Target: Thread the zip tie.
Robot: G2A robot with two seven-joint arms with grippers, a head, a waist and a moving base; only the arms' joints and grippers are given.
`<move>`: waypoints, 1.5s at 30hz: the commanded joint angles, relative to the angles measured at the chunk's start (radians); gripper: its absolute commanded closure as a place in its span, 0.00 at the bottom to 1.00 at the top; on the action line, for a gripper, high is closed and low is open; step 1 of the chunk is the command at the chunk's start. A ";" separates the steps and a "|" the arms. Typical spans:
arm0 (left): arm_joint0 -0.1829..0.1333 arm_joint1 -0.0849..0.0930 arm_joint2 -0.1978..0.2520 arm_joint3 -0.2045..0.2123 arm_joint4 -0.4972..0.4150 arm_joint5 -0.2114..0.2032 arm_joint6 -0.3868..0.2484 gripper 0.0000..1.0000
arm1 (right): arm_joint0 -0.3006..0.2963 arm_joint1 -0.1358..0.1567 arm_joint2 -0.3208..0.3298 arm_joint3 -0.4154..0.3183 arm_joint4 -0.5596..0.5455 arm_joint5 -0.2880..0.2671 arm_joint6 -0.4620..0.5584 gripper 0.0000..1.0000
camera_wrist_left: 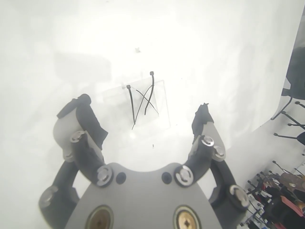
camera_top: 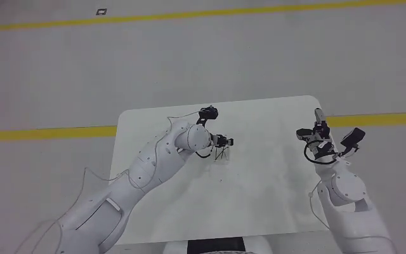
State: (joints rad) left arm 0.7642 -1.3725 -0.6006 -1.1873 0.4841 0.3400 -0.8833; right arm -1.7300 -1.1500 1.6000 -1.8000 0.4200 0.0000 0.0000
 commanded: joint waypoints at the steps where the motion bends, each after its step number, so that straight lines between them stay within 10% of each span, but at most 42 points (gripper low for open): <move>1: 0.002 0.000 0.001 -0.015 0.000 -0.013 0.009 0.00 | 0.000 0.000 0.000 0.000 0.000 0.000 0.000 0.00; 11: 0.119 0.050 -0.063 -0.178 0.043 -0.091 0.042 0.00 | 0.000 0.000 0.000 0.000 0.000 0.000 0.000 0.00; 45: 0.130 0.043 -0.061 -0.192 0.117 0.000 0.010 0.00 | 0.000 0.000 0.000 0.000 0.000 0.000 0.000 0.00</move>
State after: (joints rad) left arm 0.8941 -1.3299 -0.6615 -1.3790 0.6015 0.3399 -0.8735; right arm -1.7300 -1.1500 1.6000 -1.8000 0.4200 0.0000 0.0000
